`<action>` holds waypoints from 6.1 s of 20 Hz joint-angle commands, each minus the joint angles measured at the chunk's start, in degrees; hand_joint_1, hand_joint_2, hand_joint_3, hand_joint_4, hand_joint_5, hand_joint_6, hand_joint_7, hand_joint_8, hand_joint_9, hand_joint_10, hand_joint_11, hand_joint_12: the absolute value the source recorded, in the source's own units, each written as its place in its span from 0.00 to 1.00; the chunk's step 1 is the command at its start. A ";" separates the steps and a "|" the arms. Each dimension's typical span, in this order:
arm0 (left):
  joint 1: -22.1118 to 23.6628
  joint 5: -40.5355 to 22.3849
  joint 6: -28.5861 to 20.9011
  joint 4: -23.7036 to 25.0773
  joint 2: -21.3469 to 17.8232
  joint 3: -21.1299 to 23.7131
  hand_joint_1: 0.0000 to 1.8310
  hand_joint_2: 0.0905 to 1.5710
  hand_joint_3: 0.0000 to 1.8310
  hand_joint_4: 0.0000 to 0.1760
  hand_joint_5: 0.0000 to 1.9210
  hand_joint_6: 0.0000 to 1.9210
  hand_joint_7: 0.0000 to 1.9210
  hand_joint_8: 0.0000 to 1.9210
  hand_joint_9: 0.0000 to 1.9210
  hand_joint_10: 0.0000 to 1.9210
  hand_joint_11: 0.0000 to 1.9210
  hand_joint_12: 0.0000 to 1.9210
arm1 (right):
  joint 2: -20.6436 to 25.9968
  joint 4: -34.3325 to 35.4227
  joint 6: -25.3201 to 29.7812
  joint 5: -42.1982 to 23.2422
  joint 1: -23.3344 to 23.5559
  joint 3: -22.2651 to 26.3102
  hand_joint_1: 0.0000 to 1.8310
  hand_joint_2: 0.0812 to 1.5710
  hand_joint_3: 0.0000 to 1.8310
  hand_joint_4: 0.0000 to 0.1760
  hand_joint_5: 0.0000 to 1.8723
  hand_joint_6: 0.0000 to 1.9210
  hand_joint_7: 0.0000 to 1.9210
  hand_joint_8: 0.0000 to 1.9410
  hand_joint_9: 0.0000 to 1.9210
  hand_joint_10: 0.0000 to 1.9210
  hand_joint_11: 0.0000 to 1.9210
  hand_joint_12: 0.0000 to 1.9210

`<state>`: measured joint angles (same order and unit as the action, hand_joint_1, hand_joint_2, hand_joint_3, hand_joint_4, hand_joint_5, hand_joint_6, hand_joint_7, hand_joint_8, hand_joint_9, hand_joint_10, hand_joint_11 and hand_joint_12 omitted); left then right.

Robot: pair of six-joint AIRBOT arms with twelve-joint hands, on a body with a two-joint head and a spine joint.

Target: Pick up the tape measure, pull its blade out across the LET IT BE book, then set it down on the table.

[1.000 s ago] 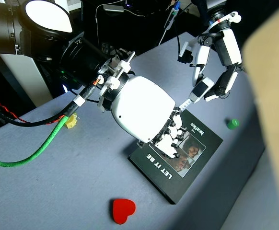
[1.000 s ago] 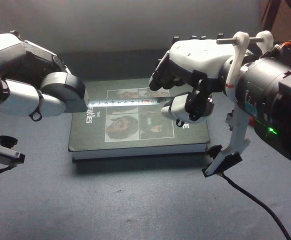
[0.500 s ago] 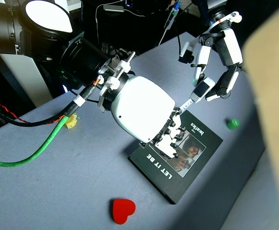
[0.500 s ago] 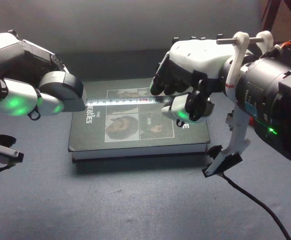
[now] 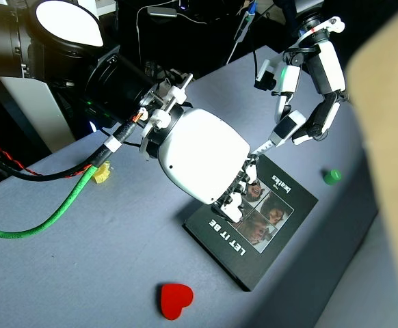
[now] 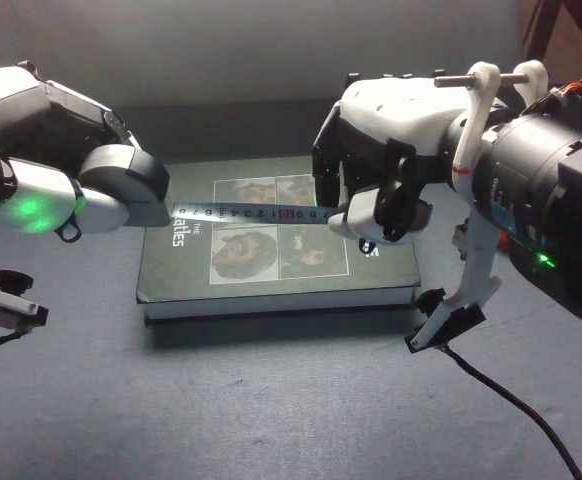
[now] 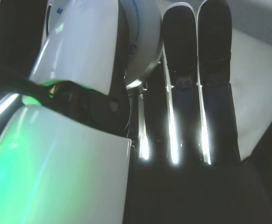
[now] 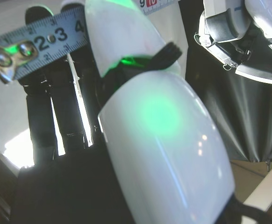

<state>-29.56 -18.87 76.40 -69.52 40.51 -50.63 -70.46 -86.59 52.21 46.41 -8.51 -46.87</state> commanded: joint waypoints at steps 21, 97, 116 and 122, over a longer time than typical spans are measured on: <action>0.58 -4.74 -1.35 1.15 -0.11 0.08 0.75 0.67 0.00 0.00 0.46 0.55 0.60 0.30 0.52 0.57 0.45 0.51 | 7.26 -3.79 0.90 -1.71 -1.33 0.56 0.66 0.72 0.00 0.00 0.46 0.59 0.51 0.56 0.42 0.44 0.30 0.74; 1.07 -5.04 -2.31 2.27 0.40 -0.48 0.75 0.68 0.00 0.00 0.45 0.57 0.58 0.34 0.51 0.58 0.44 0.53 | 22.33 -14.08 11.50 -13.87 -7.14 -0.50 0.27 0.75 0.00 0.00 0.30 0.00 0.29 0.00 0.26 0.02 0.06 0.59; -5.22 -4.59 -10.63 3.43 6.01 -10.61 0.76 0.67 0.00 0.00 0.47 0.54 0.60 0.31 0.53 0.56 0.46 0.52 | 20.62 -36.60 22.66 3.29 -16.04 11.33 0.00 0.61 0.00 0.01 0.05 0.00 0.04 0.00 0.03 0.00 0.00 0.29; -9.91 -6.31 -20.33 9.77 8.36 -15.21 0.75 0.68 0.00 0.00 0.45 0.55 0.60 0.33 0.50 0.58 0.44 0.52 | 21.70 -43.53 23.08 13.02 -22.76 18.64 0.00 0.61 0.00 0.00 0.06 0.00 0.06 0.00 0.04 0.00 0.00 0.32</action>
<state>-40.07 -20.16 56.95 -60.55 48.86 -65.36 -49.01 -125.69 74.96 53.71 -31.90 -28.32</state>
